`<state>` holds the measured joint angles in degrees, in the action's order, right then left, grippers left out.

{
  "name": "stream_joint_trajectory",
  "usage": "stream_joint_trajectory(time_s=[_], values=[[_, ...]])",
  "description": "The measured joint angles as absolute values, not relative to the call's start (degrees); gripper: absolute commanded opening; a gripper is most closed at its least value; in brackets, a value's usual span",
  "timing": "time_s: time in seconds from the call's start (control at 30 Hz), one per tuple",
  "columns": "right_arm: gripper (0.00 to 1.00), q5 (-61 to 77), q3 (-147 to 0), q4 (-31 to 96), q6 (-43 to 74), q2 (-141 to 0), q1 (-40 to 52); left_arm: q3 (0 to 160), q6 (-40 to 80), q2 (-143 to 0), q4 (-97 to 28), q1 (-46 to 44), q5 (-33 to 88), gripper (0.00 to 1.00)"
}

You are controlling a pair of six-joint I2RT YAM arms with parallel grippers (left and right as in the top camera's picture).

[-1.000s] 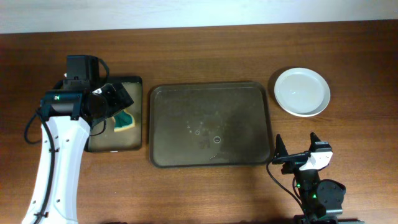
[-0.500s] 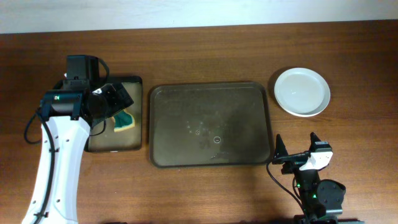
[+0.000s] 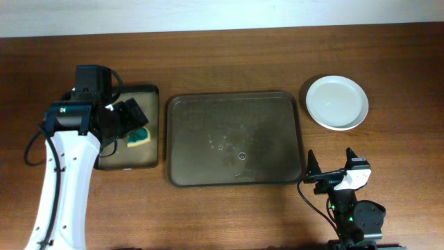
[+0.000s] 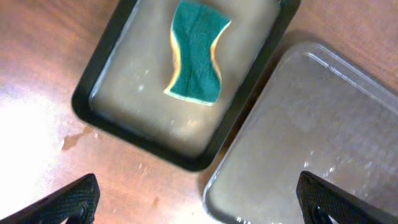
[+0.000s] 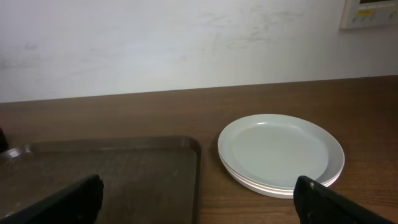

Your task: Clean dirty plates on tray and stack at the side

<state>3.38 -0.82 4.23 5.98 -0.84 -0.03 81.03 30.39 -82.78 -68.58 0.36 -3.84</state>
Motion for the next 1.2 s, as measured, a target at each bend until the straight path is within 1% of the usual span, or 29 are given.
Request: stream_joint_trajectory(time_s=[0.2, 0.37, 0.57, 0.73, 0.83, 1.07, 1.2], values=[[0.98, 3.4, -0.8, 4.2, 6.0, -0.8, 0.0, 73.6, 29.6, -71.8, -65.6, 0.4, -4.1, 1.0], [0.98, 3.4, -0.8, 4.2, 6.0, -0.8, 0.0, 60.3, 24.3, -58.6, -54.4, 0.4, -2.2, 0.99], [0.98, 3.4, -0.8, 4.2, 6.0, -0.8, 0.0, 41.7, 16.8, -38.4, -37.4, 0.4, 4.6, 0.99], [0.98, 3.4, -0.8, 4.2, 6.0, -0.8, 0.0, 30.1, 14.9, -23.5, -30.1, 0.4, 6.3, 1.0], [0.98, 3.4, -0.8, 4.2, 6.0, -0.8, 0.0, 24.8, 14.4, -17.7, -26.2, 0.4, 6.7, 0.99], [0.98, 3.4, -0.8, 4.2, 6.0, -0.8, 0.0, 12.0, 14.2, -11.5, -9.3, 0.4, 7.1, 0.99], [0.98, 3.4, -0.8, 4.2, 6.0, -0.8, 0.0, 5.9, 14.1, -8.0, -2.0, 0.4, 7.1, 0.99]])
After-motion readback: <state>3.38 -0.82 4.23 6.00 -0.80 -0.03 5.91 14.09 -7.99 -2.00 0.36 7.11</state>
